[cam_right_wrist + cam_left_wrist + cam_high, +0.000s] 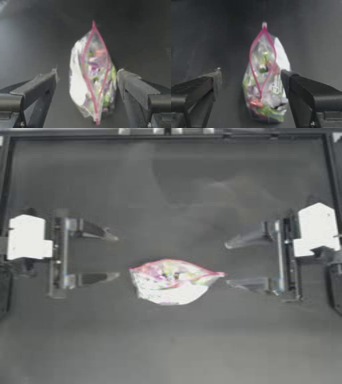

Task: Put candy in bag

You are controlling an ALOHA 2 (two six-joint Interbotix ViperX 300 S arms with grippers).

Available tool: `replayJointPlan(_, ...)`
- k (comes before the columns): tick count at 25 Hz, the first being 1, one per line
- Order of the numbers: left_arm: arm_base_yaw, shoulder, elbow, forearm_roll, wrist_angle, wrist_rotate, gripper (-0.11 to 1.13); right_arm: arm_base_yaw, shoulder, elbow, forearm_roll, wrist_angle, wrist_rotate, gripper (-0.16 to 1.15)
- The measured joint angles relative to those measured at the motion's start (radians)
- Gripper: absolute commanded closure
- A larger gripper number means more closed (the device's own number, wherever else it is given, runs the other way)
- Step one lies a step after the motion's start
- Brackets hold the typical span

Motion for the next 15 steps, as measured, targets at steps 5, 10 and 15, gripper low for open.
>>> replayJointPlan(5,0.0,-0.109,0.02,-0.005,0.031,-0.002,0.03,-0.021,-0.058,0.028,-0.011,-0.018,0.0,-0.01)
replayJointPlan(10,0.0,-0.195,0.052,-0.009,0.032,-0.002,0.03,-0.034,-0.094,0.041,-0.025,-0.02,0.0,-0.01)
replayJointPlan(15,0.002,-0.253,0.077,-0.017,0.034,-0.002,0.04,-0.043,-0.121,0.048,-0.025,-0.021,0.0,-0.01)
